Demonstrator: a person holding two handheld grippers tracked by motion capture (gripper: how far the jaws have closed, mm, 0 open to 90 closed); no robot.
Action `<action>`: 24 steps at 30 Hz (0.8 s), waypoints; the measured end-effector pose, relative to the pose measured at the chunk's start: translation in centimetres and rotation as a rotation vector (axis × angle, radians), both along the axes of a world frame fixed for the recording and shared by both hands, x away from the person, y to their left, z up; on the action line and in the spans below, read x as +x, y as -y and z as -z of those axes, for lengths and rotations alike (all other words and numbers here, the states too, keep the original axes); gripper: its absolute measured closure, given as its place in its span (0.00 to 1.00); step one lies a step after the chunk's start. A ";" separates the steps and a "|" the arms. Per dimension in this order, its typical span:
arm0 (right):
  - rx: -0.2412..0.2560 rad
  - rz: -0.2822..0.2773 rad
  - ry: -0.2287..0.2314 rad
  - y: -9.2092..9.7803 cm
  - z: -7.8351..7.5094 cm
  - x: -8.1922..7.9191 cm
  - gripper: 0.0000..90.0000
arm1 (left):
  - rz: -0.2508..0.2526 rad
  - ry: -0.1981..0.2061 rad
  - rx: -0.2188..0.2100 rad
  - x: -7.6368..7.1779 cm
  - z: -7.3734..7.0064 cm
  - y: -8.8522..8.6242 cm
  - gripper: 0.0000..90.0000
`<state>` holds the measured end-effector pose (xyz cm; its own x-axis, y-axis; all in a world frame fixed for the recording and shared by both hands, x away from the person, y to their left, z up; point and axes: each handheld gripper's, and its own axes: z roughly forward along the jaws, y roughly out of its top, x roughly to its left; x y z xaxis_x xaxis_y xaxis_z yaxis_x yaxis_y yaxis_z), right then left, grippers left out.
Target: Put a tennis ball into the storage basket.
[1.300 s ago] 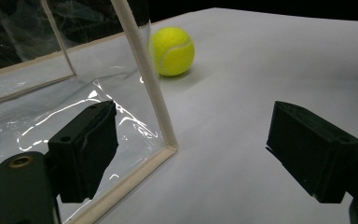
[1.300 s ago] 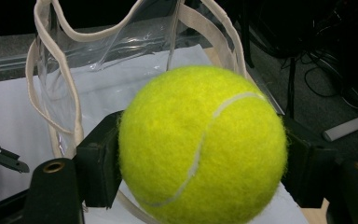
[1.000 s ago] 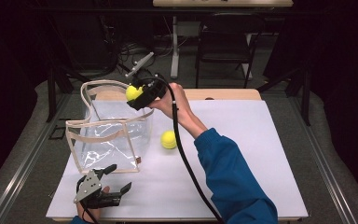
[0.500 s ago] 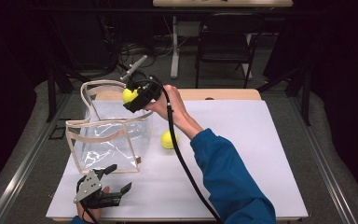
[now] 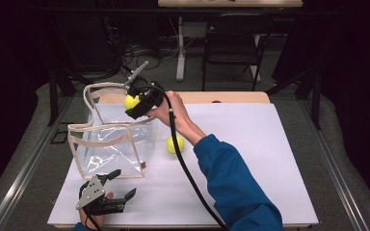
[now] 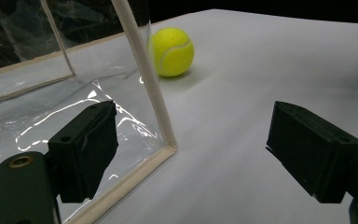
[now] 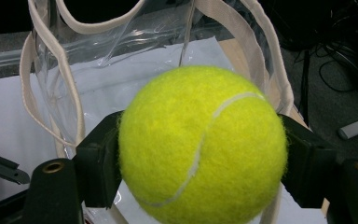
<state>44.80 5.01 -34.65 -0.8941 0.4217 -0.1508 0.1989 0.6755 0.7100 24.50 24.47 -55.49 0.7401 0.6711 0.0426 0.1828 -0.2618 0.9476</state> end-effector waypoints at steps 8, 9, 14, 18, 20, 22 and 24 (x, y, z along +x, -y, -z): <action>-0.003 0.000 -0.016 -0.4 0.6 0.3 0.29 | -0.002 0.003 -0.009 0.0 0.0 0.0 0.18; -0.003 0.000 -0.022 -0.5 0.7 0.3 0.29 | -0.003 0.000 -0.003 0.0 0.0 0.0 0.18; -0.023 -0.007 -0.038 -0.9 1.2 0.5 0.28 | -0.003 0.004 -0.013 0.0 0.0 0.0 0.18; -0.046 -0.014 -0.045 -1.2 1.6 0.6 0.28 | -0.002 0.002 -0.013 0.0 0.0 -0.1 0.18; -0.041 -0.009 -0.055 -1.3 1.7 0.7 0.28 | -0.002 0.003 -0.012 0.0 0.0 -0.1 0.18; -0.057 -0.005 -0.054 -1.4 1.8 0.8 0.28 | -0.001 0.002 -0.012 0.0 0.0 -0.1 0.18; -0.055 -0.001 -0.054 -1.4 1.8 0.8 0.28 | -0.001 0.005 -0.012 -0.1 0.0 -0.1 0.18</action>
